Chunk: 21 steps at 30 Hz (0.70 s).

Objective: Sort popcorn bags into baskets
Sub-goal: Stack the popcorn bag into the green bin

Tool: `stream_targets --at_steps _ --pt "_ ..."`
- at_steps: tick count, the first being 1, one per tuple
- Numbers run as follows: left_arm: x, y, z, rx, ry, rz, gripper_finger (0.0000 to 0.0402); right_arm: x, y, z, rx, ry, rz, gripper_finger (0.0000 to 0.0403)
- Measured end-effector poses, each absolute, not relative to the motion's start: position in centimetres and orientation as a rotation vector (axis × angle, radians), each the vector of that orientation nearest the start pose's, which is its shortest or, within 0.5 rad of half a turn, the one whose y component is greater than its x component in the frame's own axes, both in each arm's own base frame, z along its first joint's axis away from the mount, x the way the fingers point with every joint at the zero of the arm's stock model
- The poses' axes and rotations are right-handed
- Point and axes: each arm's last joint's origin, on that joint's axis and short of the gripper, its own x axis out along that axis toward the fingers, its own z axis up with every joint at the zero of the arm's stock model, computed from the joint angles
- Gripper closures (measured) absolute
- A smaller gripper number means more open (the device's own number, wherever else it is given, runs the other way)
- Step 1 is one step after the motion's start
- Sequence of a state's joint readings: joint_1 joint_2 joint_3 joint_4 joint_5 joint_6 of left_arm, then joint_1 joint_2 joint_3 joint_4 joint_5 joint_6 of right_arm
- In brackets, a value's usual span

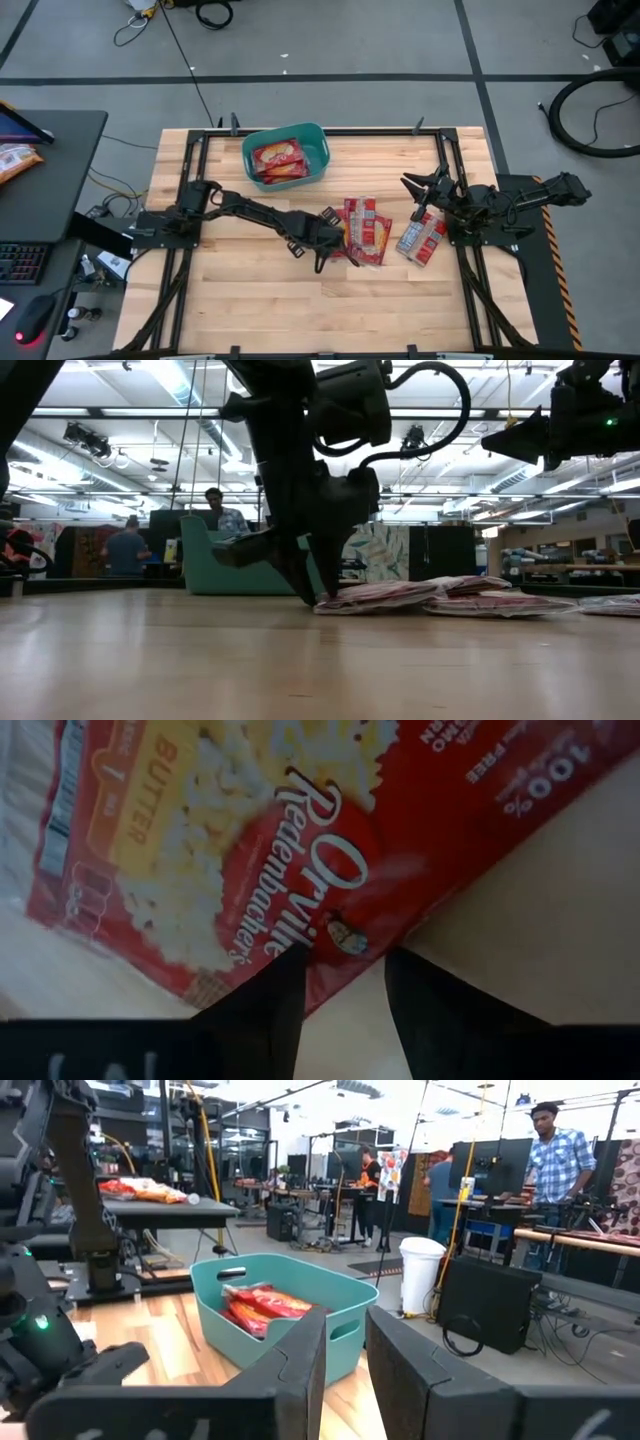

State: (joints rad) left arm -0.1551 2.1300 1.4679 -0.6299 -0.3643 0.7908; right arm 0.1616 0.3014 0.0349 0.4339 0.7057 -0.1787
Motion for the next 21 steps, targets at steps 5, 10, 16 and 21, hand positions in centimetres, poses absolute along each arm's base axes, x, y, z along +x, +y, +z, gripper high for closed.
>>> stream_targets --at_steps 5,10,16,21 --pt "41.3 -5.5 13.0 0.959 1.285 -0.350 0.0292 11.0 -0.1 19.0 -0.103 -0.104 -0.555 0.0322" --pt "41.3 -5.5 12.9 0.924 1.292 -0.315 0.0359 11.0 -0.1 19.0 -0.103 -0.104 -0.555 0.0322" --pt "40.9 -5.7 13.1 0.846 1.320 -0.258 0.0393 11.0 -0.1 19.0 -0.103 -0.104 -0.555 0.0322" --pt "39.8 -5.5 14.9 0.826 1.360 -0.206 0.0396 11.0 -0.1 19.0 -0.103 -0.104 -0.555 0.0322"
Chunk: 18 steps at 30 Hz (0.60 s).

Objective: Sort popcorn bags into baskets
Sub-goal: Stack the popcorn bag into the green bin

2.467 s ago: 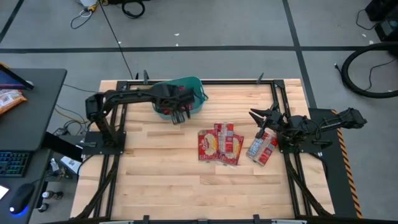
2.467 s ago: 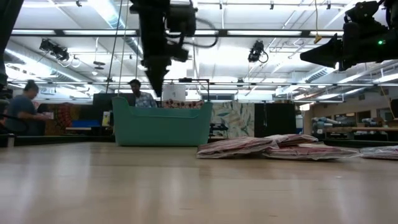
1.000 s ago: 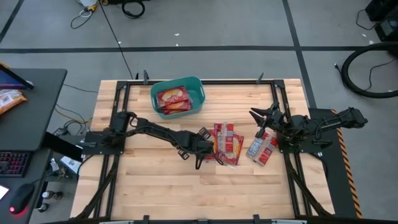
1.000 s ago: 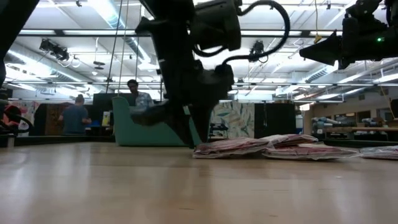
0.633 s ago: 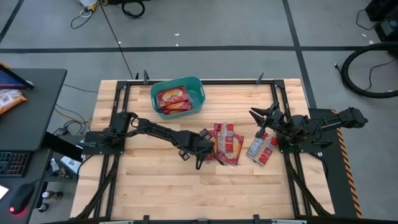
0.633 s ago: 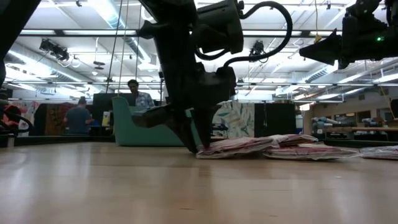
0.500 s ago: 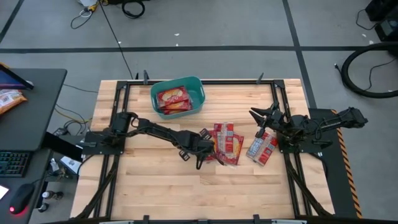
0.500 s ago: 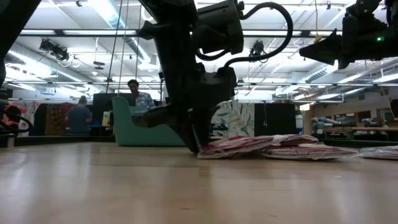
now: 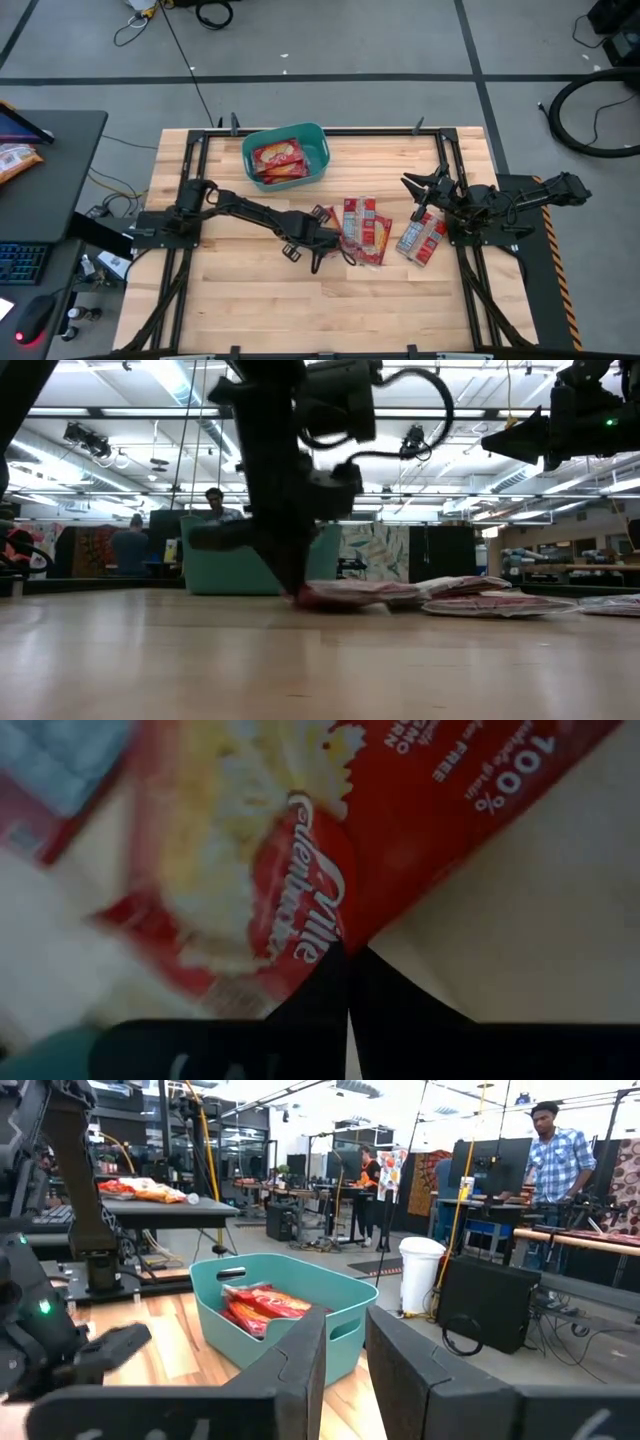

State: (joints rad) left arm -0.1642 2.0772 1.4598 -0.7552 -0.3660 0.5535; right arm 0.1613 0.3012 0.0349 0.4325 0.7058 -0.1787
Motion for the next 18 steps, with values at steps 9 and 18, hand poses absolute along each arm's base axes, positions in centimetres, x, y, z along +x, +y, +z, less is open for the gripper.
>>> stream_targets --at_steps 9,18 --pt "37.1 -4.4 22.1 0.800 1.299 0.097 0.0397 11.0 -0.1 19.0 -0.103 -0.104 -0.554 0.0322" --pt "33.4 -0.5 28.1 0.576 1.220 0.477 0.0398 11.0 -0.1 19.0 -0.103 -0.104 -0.555 0.0322"
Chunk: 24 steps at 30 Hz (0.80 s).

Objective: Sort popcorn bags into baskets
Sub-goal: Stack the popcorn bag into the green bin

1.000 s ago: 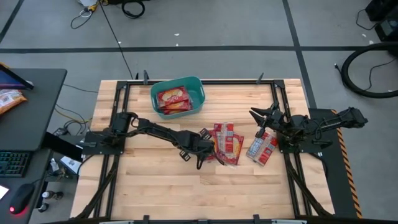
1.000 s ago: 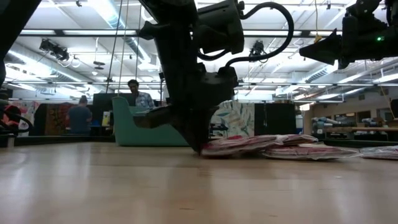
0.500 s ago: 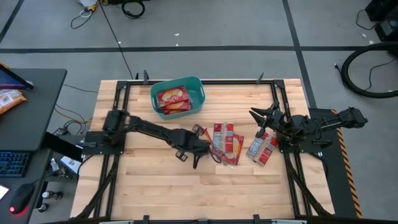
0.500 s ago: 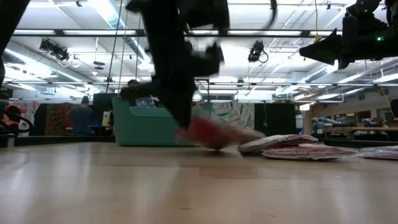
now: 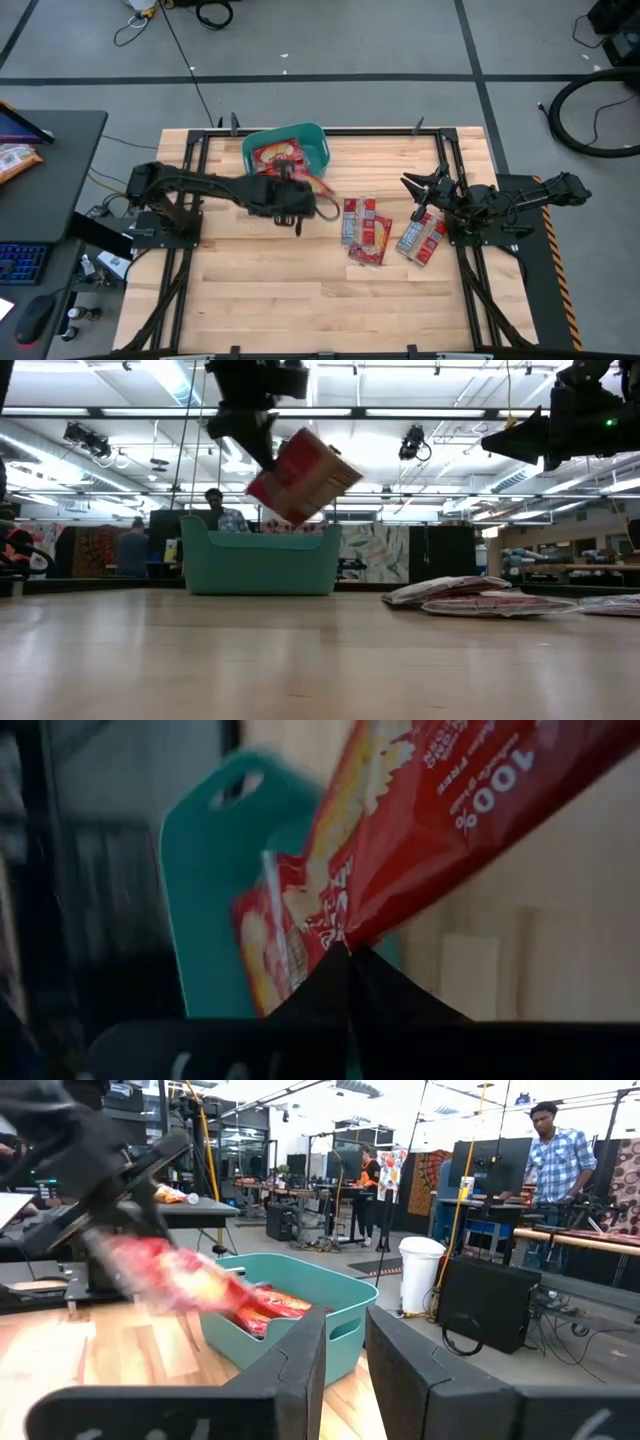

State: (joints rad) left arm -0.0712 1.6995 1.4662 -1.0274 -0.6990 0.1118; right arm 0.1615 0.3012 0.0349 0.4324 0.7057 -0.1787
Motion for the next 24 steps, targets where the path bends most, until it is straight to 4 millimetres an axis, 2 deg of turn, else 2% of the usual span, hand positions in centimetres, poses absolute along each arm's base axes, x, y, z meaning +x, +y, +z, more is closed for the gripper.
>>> stream_targets --at_steps 6,12,18,24 --pt "31.2 4.2 28.1 0.353 1.356 0.711 0.0396 11.0 -0.1 19.0 -0.103 -0.104 -0.555 0.0322" --pt "30.7 8.4 27.6 0.218 1.372 0.849 0.0389 11.0 -0.1 19.0 -0.103 -0.104 -0.555 0.0322" --pt "30.2 11.2 27.2 0.122 1.400 0.880 0.0389 11.0 -0.1 19.0 -0.102 -0.106 -0.555 0.0322" --pt "30.0 12.8 26.5 0.100 1.433 0.897 0.0389 11.0 -0.1 19.0 -0.103 -0.105 -0.555 0.0322"
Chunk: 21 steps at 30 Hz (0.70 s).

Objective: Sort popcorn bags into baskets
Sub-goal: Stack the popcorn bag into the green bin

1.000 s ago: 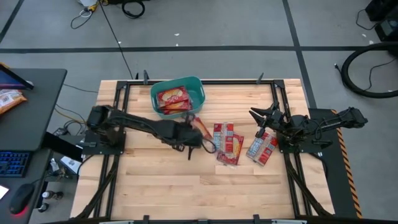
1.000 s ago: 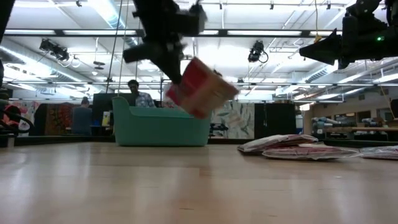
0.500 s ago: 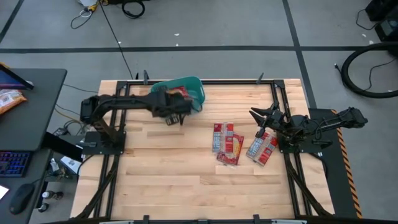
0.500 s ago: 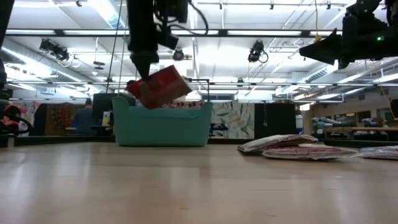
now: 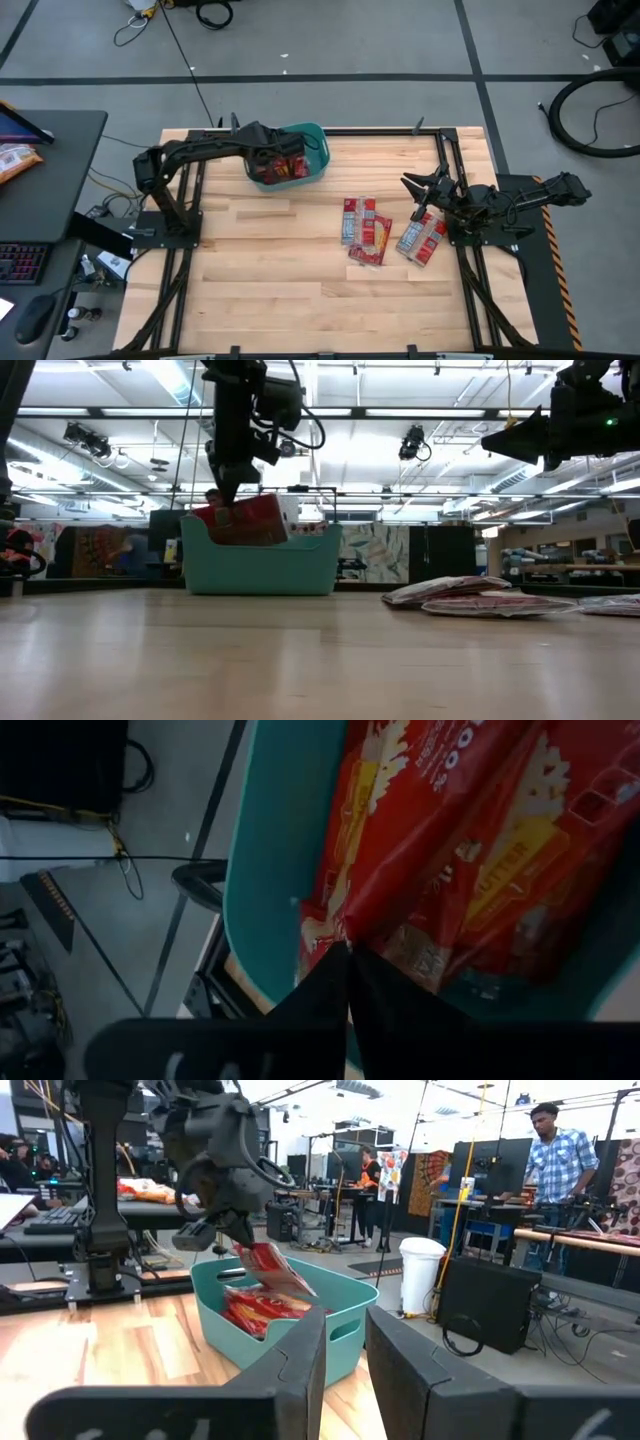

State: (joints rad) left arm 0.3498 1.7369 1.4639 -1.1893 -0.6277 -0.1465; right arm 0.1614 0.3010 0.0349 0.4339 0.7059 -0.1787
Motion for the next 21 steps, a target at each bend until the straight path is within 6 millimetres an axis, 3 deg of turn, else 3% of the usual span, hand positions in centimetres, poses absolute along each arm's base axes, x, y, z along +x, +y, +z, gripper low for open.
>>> stream_targets --at_steps 5,12,16,21 --pt "30.3 12.7 26.4 0.121 1.426 0.882 0.0367 11.0 -0.1 19.0 -0.103 -0.105 -0.555 0.0322" --pt "31.4 11.6 26.5 0.177 1.379 0.822 0.0295 11.0 -0.1 19.0 -0.103 -0.104 -0.555 0.0322" --pt "33.2 9.8 26.5 0.168 1.289 0.556 0.0270 11.0 -0.1 19.0 -0.103 -0.104 -0.555 0.0322" --pt "36.5 6.7 26.4 0.115 1.072 0.223 0.0267 11.0 -0.1 19.0 -0.103 -0.104 -0.555 0.0322"
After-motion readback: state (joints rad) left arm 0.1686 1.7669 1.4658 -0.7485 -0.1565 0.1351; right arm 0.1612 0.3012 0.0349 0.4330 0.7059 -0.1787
